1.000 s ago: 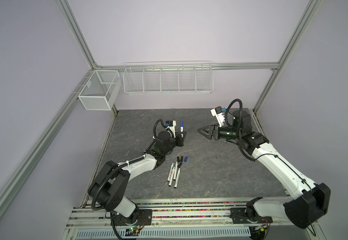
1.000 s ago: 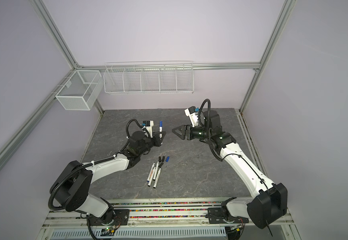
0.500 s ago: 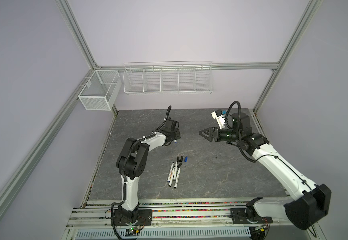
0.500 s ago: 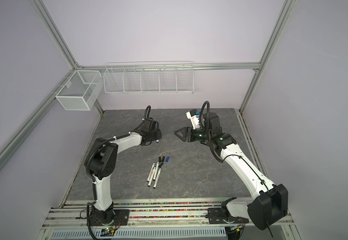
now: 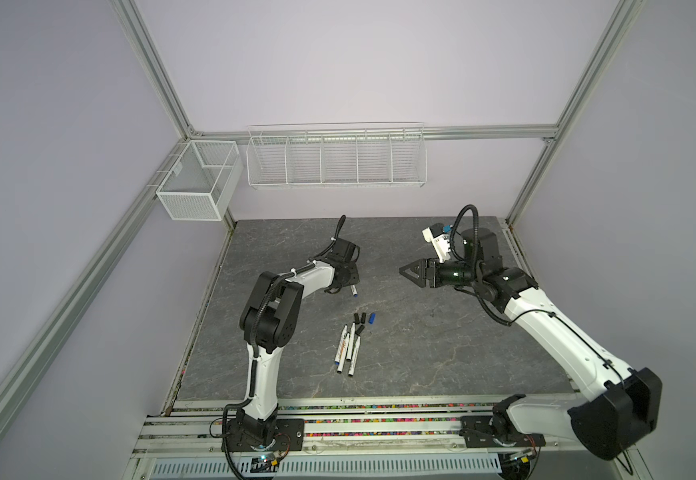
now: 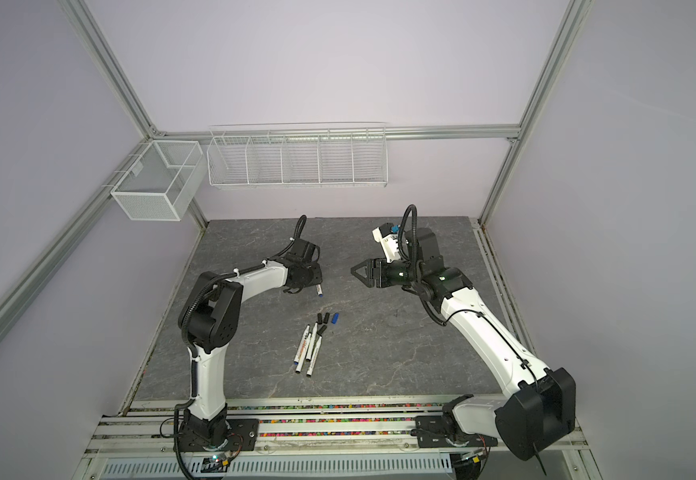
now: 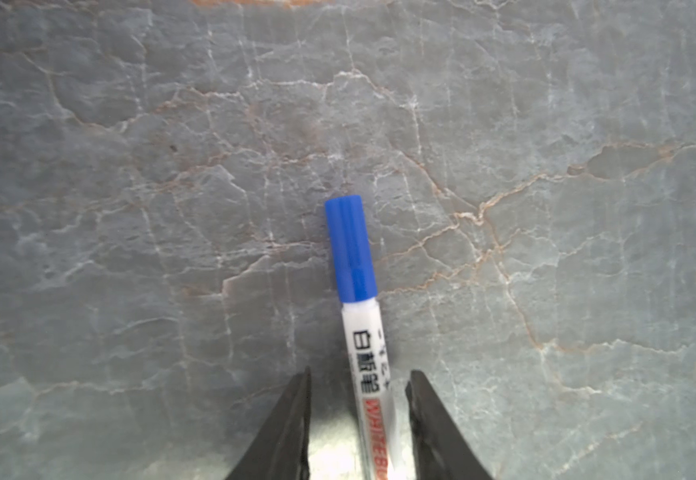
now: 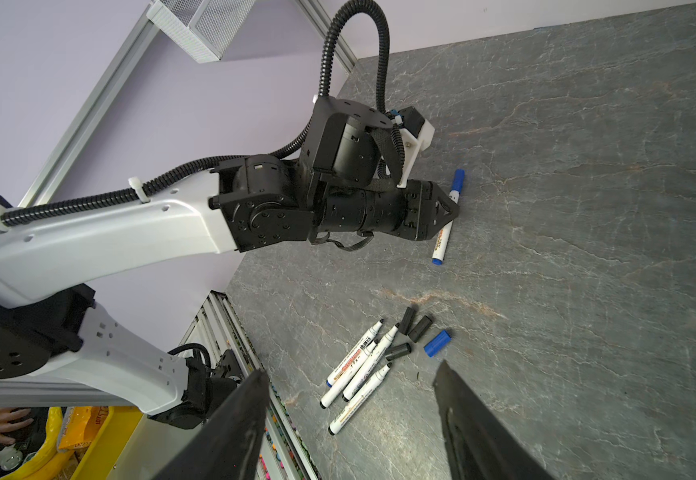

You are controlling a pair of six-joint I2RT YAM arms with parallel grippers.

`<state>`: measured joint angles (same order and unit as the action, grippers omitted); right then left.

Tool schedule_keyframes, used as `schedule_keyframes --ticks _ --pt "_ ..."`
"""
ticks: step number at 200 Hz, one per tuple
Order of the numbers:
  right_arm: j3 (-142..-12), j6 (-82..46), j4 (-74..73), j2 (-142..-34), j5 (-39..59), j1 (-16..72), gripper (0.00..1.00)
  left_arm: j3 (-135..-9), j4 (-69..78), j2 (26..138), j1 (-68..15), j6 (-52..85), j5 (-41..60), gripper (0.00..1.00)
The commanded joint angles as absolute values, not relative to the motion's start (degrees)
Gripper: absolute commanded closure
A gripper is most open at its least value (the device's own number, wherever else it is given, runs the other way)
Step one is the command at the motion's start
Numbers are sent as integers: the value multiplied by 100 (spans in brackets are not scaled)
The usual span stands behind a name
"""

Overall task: Insert the pens into the pen caps
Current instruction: 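Lay the capped marker on the table and open the left gripper, then move the left gripper over the marker pile and lower it onto a white marker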

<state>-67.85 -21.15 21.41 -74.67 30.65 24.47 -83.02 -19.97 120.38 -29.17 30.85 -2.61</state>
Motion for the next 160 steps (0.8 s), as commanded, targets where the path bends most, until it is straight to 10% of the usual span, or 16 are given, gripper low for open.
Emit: schedule_keyframes --ticks 1,160 --pt "-6696 -1964 2206 -7321 3032 2443 33 -8433 -2216 12043 -2866 3072 -342 61" --pt "-6798 -1854 2145 -7632 3223 2443 34 -4377 -2454 7793 -3681 3343 -474 54"
